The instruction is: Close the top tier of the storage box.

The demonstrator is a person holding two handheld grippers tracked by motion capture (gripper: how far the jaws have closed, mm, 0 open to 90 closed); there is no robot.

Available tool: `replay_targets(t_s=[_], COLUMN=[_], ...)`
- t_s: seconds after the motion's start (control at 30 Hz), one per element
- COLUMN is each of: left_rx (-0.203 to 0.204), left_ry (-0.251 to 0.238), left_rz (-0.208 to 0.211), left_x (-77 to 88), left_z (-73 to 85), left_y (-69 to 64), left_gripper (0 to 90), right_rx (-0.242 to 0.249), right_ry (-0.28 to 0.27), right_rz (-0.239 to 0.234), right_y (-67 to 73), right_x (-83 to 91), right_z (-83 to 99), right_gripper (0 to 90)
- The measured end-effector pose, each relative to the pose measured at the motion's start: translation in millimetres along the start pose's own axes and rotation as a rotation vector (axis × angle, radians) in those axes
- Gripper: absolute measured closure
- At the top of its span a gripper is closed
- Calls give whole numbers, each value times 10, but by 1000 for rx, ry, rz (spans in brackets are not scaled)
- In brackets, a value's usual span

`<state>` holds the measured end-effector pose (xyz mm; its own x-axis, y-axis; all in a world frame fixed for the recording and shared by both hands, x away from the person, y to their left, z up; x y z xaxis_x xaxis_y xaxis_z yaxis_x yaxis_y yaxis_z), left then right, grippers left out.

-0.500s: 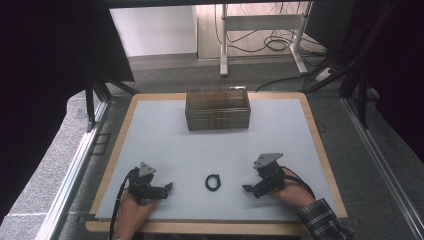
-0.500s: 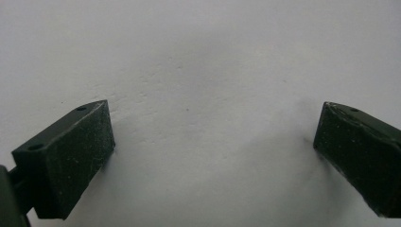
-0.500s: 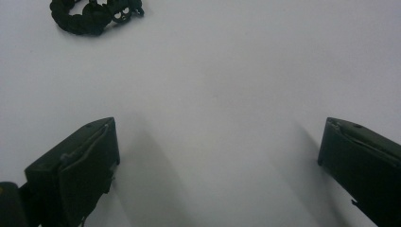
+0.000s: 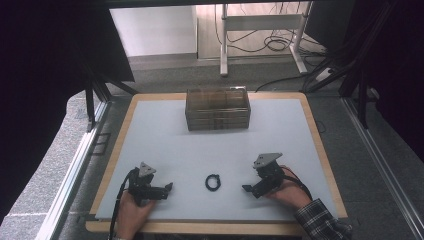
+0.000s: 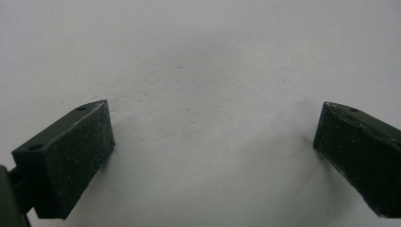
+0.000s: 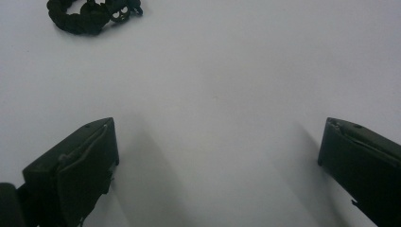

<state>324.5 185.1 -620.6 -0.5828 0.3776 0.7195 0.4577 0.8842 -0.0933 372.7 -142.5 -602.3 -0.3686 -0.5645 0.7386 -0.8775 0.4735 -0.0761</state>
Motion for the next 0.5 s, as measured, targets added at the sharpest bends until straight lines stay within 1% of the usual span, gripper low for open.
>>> replay_targets(t_s=[0.33,0.5], left_rx=[0,0], left_ry=[-1,-1], left_rz=[0,0], left_x=[0,0], left_z=[0,0], left_y=[0,0], left_gripper=[0,0], right_rx=[-23,-13], right_ry=[9,13], right_rz=[16,12], right_y=[3,2], right_x=[-7,-5], right_z=[-15,-21], right_gripper=[0,0])
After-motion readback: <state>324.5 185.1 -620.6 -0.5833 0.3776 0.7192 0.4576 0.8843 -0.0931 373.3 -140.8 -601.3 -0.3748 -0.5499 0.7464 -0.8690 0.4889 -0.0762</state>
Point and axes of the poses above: each handheld gripper's, and its own axes: x roughly backward along the jaws, z roughly out of its underside, y roughly to its left, the point moved 9 cm from there along -x, roughly forward along the jaws, and after that the axes turned 3 degrees about z, right-handed, at the moved point
